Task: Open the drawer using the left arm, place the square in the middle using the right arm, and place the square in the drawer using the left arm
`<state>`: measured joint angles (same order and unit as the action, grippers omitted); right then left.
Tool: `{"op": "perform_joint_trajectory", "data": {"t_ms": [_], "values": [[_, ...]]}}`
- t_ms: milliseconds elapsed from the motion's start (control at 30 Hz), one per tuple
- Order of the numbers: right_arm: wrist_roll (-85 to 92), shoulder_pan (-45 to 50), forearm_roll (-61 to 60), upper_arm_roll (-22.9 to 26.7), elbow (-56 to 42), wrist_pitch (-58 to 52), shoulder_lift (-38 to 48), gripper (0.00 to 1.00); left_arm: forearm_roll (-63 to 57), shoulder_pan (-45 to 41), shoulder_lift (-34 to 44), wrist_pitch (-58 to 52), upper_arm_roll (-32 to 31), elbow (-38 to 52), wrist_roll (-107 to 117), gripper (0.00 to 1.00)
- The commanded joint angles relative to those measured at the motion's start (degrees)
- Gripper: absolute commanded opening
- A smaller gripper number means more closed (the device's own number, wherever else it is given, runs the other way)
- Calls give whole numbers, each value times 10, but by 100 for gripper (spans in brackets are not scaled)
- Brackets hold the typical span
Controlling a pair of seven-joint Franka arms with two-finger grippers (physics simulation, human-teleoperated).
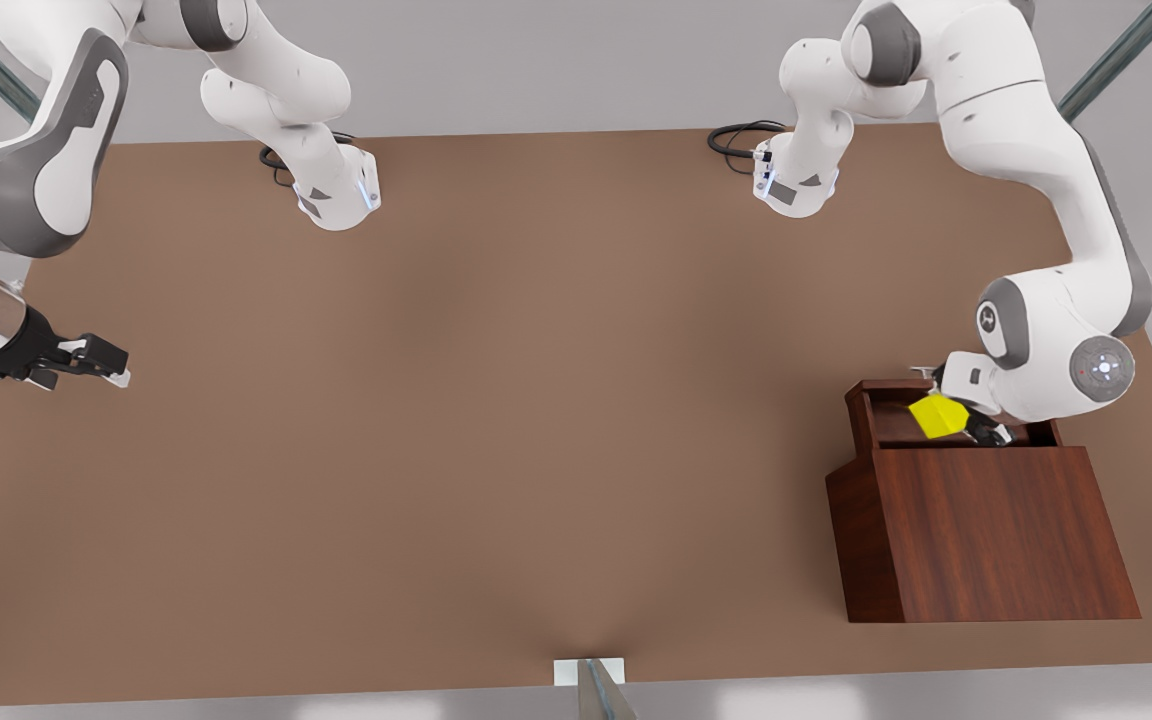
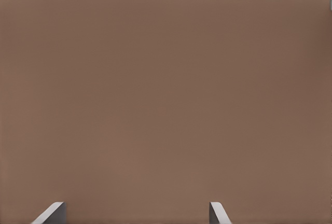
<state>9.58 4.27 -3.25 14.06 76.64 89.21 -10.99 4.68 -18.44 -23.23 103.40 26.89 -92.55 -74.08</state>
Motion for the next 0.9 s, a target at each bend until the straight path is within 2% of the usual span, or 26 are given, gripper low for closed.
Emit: {"op": "perform_joint_trajectory", "data": {"t_ms": [0,67,100,133,333,400,433,533,600,633,667,733,867], "values": [[0,-1,0,0,0,0,0,100,4,1,-3,0,1,0,0,68],[0,0,-1,0,0,0,0,100,4,12,-12,0,1,0,-12,69],[0,-1,-1,0,0,0,0,100,5,13,-16,0,0,0,-12,72],[0,-1,-1,0,0,0,0,100,5,13,-20,0,0,0,-12,100],[0,-1,-1,1,0,4,-1,100,9,14,-21,-7,2,1,-4,100],[0,0,-1,1,0,4,-1,100,16,13,-7,-84,1,26,182,100],[0,0,-1,1,0,4,-1,100,23,13,-12,-143,-1,73,265,100],[0,0,-1,1,0,4,-1,100,25,-3,-2,-151,-9,150,592,100],[0,0,-1,1,0,4,-1,100,1,42,50,-92,-109,147,726,100],[0,-1,-1,1,0,4,-1,100,-62,77,65,-82,-177,142,771,100],[0,-1,-1,1,0,4,-1,100,-78,113,99,-43,-235,105,821,100],[0,0,-1,0,0,4,-1,100,-82,138,141,-7,-278,57,856,100],[0,-1,-1,1,0,4,-1,100,-81,139,170,18,-283,14,856,100]]}}
